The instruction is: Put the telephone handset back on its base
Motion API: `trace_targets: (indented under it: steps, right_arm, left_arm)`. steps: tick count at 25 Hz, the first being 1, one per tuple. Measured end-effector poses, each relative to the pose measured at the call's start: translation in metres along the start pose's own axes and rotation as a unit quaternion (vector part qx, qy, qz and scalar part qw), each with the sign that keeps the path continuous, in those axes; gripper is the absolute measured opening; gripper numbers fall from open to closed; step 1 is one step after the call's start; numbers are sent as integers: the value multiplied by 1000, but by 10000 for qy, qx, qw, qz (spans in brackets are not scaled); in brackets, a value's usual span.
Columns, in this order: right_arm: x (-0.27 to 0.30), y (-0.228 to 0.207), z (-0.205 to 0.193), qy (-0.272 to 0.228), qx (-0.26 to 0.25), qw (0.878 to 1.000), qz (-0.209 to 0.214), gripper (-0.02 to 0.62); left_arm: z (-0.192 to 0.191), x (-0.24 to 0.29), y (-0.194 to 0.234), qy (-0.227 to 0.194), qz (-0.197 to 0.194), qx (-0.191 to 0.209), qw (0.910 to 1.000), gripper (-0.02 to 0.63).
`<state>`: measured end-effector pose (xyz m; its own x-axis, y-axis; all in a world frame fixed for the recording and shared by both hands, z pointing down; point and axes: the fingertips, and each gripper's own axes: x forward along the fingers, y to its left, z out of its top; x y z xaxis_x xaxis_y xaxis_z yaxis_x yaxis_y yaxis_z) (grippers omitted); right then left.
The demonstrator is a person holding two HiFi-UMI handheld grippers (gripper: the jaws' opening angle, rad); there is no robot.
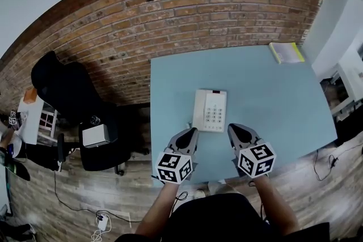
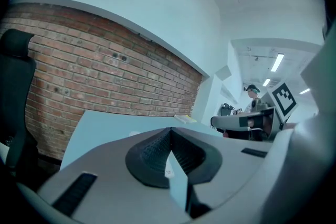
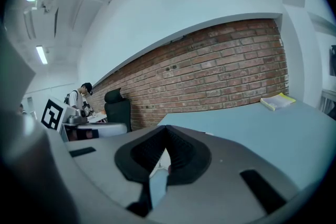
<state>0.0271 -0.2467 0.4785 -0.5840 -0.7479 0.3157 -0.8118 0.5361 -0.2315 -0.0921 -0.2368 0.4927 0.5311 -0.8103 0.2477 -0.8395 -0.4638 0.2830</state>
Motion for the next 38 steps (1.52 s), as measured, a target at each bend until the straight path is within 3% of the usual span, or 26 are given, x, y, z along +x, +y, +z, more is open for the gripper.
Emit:
trace_targets:
  steps: [6,38]
  right_arm:
    - [-18,11,1,-179,-15,9997,-160,8]
    - [-65,80,-3,-571,-145,9975,-385,8]
  left_arm:
    - [8,-30,-8,-338,-152,33,9993,9]
    - [-11,-116,-18,-510,-429,-34,9978,8]
